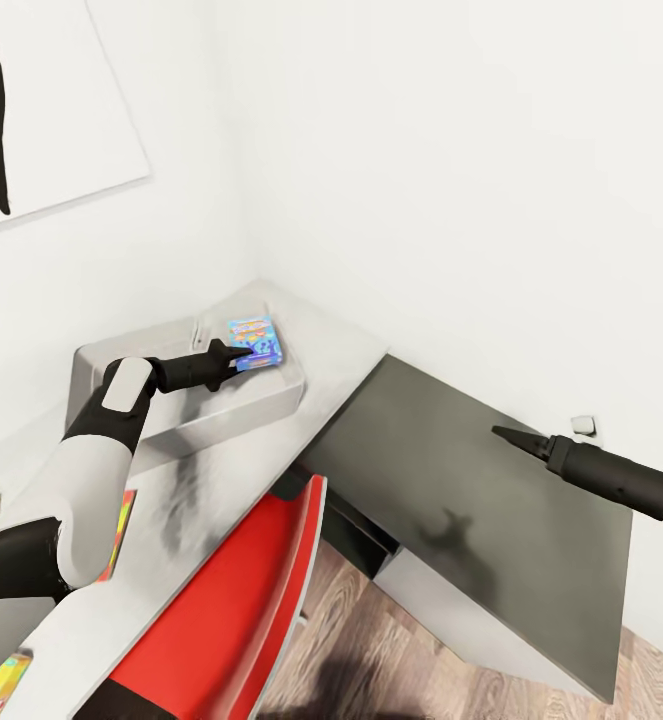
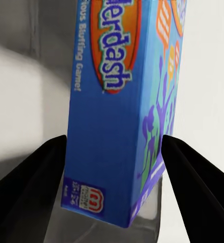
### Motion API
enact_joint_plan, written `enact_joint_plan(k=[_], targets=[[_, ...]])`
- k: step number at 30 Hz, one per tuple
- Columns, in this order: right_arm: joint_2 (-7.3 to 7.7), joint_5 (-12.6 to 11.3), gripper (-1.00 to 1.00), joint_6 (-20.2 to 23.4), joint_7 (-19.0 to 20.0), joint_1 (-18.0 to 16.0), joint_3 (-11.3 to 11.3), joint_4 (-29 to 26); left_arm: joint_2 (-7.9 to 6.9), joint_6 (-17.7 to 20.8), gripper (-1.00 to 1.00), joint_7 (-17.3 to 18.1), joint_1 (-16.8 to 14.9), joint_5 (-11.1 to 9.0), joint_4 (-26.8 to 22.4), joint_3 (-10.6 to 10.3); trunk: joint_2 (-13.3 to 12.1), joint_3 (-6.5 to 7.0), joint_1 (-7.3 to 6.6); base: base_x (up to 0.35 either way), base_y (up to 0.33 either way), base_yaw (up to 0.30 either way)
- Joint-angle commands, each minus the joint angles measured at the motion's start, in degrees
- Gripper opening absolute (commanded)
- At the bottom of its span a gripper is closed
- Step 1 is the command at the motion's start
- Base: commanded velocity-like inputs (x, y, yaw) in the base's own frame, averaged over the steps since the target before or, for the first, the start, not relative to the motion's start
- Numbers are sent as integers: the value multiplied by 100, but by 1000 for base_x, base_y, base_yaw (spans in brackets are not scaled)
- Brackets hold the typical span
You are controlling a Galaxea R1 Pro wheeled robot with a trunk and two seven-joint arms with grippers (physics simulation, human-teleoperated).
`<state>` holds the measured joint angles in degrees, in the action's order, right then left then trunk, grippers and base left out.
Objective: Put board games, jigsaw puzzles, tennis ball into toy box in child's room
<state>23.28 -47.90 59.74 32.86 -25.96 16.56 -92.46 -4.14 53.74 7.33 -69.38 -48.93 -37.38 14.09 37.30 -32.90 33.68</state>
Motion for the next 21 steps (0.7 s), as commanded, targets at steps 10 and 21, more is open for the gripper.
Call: enact_joint_plan(k=[10, 21], targets=[[-2, 36, 100, 26, 45, -5, 4, 0, 1, -90, -100, 51, -5, 49, 3, 59, 6, -98, 1, 0, 0, 0], [-6, 35, 100, 26, 45, -5, -27, 0, -7, -210, -100, 50, -5, 18, 3, 74, 6, -201, 1, 0, 0, 0]])
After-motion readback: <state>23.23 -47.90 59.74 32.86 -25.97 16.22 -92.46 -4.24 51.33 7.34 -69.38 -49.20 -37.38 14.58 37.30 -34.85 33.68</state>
